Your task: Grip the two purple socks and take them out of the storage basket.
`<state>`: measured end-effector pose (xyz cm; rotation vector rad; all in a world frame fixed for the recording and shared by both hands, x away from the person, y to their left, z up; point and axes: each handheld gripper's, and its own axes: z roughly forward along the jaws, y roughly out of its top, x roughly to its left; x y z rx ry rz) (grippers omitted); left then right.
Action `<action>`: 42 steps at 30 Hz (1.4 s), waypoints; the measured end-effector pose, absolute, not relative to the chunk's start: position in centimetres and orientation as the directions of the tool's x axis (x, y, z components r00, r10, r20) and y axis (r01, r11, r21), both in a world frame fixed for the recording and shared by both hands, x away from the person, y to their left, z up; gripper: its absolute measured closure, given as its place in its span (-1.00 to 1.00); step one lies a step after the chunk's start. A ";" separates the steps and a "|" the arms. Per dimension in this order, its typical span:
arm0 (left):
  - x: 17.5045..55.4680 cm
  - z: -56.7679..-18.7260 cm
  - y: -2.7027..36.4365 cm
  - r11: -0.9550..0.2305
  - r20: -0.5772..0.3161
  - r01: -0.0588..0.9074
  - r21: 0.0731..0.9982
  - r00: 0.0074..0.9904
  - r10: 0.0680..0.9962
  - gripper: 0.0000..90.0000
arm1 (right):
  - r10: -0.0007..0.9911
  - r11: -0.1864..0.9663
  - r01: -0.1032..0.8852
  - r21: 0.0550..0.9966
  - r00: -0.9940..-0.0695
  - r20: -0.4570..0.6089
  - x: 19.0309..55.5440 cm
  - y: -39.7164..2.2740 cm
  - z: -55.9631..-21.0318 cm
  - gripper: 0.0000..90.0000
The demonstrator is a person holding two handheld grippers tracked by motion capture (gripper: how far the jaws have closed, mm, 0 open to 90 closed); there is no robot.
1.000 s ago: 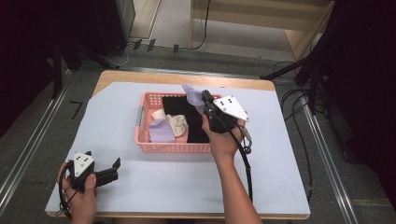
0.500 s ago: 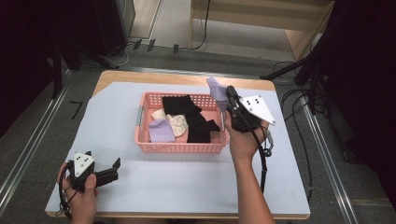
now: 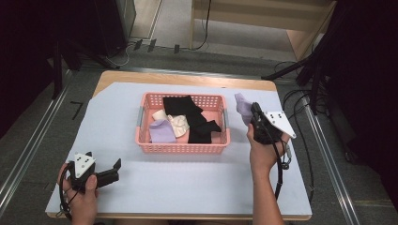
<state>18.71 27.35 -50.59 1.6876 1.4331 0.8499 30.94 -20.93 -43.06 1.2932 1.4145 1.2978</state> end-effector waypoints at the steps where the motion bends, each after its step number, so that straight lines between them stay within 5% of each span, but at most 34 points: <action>1: 18.7 -50.6 27.4 -0.093 0.021 0.489 0.867 0.152 0.988 -0.99 | 0.987 -0.059 0.190 0.980 -0.136 0.086 31.1 -21.5 -44.3 0.97; 5: 18.7 -50.6 27.3 -0.094 0.022 0.489 0.867 0.152 0.988 -0.99 | 0.989 -0.063 0.237 0.969 -0.115 0.093 31.2 -22.2 -45.8 0.97; 9: 18.7 -50.6 27.4 -0.095 0.022 0.491 0.866 0.152 0.988 -0.99 | 0.988 -0.117 0.318 0.941 -0.063 0.144 31.2 -22.9 -46.9 0.54; 13: 18.7 -50.6 27.3 -0.097 0.023 0.494 0.864 0.154 0.988 -0.99 | 0.984 -0.107 0.268 0.958 -0.109 0.141 30.8 -21.9 -45.8 0.36; 25: 18.7 -50.6 27.4 -0.093 0.019 0.493 0.865 0.154 0.988 -0.99 | 0.952 -0.021 0.312 0.950 -0.285 0.115 31.1 -14.6 -44.2 0.38; 42: 18.8 -50.6 27.4 -0.089 0.015 0.496 0.863 0.151 0.988 -0.99 | 0.867 0.156 0.485 0.860 -0.484 0.116 32.4 -4.2 -46.1 0.69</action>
